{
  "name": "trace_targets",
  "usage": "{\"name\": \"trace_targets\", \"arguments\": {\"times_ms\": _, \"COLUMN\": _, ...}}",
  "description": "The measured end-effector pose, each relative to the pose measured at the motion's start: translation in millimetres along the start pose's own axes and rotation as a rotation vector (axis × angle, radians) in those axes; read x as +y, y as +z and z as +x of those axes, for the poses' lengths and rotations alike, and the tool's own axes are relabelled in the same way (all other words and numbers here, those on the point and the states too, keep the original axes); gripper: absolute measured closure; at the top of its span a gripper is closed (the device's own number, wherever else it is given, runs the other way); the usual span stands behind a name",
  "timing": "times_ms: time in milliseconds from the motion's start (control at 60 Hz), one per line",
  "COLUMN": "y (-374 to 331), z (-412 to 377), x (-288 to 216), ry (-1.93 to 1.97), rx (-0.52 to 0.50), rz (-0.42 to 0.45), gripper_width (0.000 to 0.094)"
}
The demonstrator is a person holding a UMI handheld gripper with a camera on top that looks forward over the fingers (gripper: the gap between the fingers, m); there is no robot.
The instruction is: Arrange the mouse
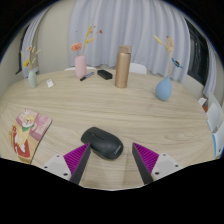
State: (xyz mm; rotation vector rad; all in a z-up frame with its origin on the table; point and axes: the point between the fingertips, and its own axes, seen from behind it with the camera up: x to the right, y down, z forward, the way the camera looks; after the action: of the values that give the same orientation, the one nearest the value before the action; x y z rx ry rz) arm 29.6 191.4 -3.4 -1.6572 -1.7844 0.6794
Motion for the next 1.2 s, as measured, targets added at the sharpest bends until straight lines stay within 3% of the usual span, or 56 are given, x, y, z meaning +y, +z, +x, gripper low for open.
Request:
{"name": "trace_targets", "arguments": {"times_ms": 100, "y": 19, "z": -2, "x": -11, "ry": 0.020, "rx": -0.027, "rz": 0.007, "gripper_width": 0.0083}}
{"name": "trace_targets", "arguments": {"times_ms": 517, "y": 72, "z": 29, "x": -53, "ry": 0.071, "rx": 0.043, "rz": 0.022, "gripper_width": 0.0079}}
{"name": "trace_targets", "arguments": {"times_ms": 583, "y": 74, "z": 25, "x": -52, "ry": 0.083, "rx": 0.021, "rz": 0.012, "gripper_width": 0.0161}}
{"name": "trace_targets", "arguments": {"times_ms": 633, "y": 74, "z": 21, "x": -52, "ry": 0.090, "rx": -0.003, "rz": 0.005, "gripper_width": 0.0482}}
{"name": "trace_targets", "arguments": {"times_ms": 733, "y": 69, "z": 26, "x": -50, "ry": 0.045, "rx": 0.053, "rz": -0.007, "gripper_width": 0.0513}}
{"name": "trace_targets", "arguments": {"times_ms": 850, "y": 58, "z": 15, "x": -50, "ry": 0.043, "rx": 0.051, "rz": -0.031, "gripper_width": 0.0533}}
{"name": "trace_targets", "arguments": {"times_ms": 950, "y": 26, "z": -4, "x": -84, "ry": 0.069, "rx": 0.043, "rz": 0.011, "gripper_width": 0.0532}}
{"name": "trace_targets", "arguments": {"times_ms": 1200, "y": -49, "z": -165, "x": -170, "ry": 0.115, "rx": -0.152, "rz": 0.116, "gripper_width": 0.0533}}
